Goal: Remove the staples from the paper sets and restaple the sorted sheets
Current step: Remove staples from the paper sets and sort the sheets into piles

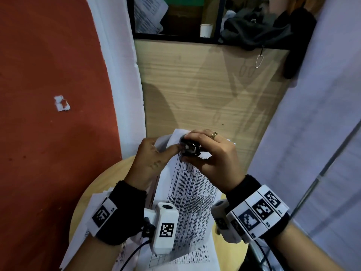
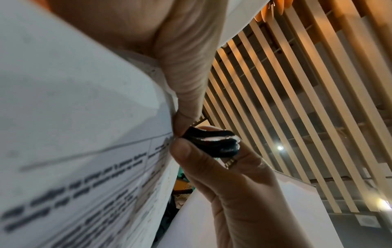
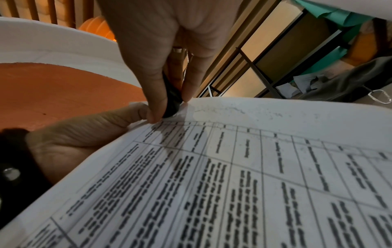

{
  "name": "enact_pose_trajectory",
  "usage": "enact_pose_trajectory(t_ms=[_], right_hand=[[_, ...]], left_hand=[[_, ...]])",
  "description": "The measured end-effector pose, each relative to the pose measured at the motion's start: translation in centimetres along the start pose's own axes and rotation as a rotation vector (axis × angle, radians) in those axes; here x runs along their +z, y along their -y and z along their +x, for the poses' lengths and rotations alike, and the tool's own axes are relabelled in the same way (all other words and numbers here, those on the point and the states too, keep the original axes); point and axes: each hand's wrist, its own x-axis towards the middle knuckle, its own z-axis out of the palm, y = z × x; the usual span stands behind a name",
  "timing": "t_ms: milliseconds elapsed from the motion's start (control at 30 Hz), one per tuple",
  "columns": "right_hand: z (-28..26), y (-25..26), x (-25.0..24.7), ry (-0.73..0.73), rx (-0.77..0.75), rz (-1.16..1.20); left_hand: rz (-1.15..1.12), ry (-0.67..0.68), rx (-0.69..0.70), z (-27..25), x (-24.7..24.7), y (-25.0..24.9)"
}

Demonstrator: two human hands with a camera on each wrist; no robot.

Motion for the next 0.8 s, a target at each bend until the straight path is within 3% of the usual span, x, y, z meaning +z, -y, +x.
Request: enact_pose_trajectory(t_ms=[167, 500, 800], right_hand=[[-0.04, 0.03, -0.14, -0.001, 0.032, 0.076], [0.37, -0.26, -0.15, 0.05, 0.011, 0.061], [-0.06, -0.39, -0.17, -0.026, 0.13, 0.139]], left_hand=[[-0.024, 0.069, 0.017, -0.07, -0.02, -0.21], [-0.136, 0.081, -0.038, -0.18, 0.03, -0.12], [-0.256, 0.089, -0.114, -0.22, -0.01, 0.55]])
